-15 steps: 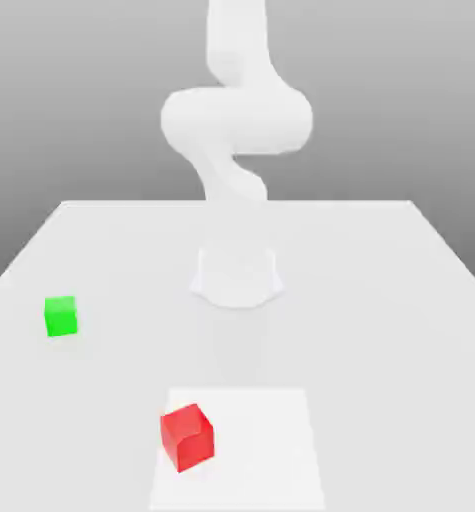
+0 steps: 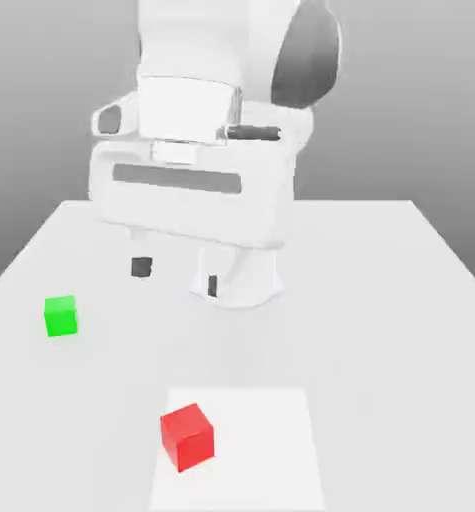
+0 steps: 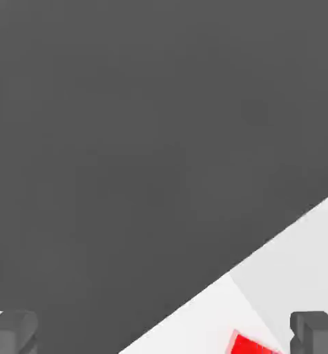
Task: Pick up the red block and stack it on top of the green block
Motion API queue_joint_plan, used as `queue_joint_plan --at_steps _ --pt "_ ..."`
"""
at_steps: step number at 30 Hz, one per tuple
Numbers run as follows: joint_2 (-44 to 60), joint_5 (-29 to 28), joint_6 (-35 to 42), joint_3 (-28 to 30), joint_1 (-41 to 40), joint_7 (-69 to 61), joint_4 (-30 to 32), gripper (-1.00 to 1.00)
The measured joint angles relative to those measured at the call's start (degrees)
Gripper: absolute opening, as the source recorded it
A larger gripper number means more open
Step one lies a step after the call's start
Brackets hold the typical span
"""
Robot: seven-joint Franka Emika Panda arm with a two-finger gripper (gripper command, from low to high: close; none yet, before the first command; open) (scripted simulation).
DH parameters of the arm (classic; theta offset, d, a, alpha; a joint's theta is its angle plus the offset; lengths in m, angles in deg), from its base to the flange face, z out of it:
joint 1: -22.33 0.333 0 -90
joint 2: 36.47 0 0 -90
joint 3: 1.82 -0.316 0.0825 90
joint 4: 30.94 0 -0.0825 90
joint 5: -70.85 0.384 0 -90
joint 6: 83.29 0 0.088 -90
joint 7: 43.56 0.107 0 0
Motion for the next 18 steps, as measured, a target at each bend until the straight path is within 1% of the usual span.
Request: queue_joint_plan --at_steps 6,12,13,18 --pt "12.36 0.7 -6.32 0.64 -1.6 11.61 5.0 0.0" --pt "24.73 -1.61 -16.19 3.41 0.55 15.21 4.2 0.0" --pt "26.03 -2.01 -17.27 3.81 0.87 15.53 4.01 -1.0" --pt "26.03 -2.08 -17.42 3.8 0.86 15.6 4.01 -1.0"
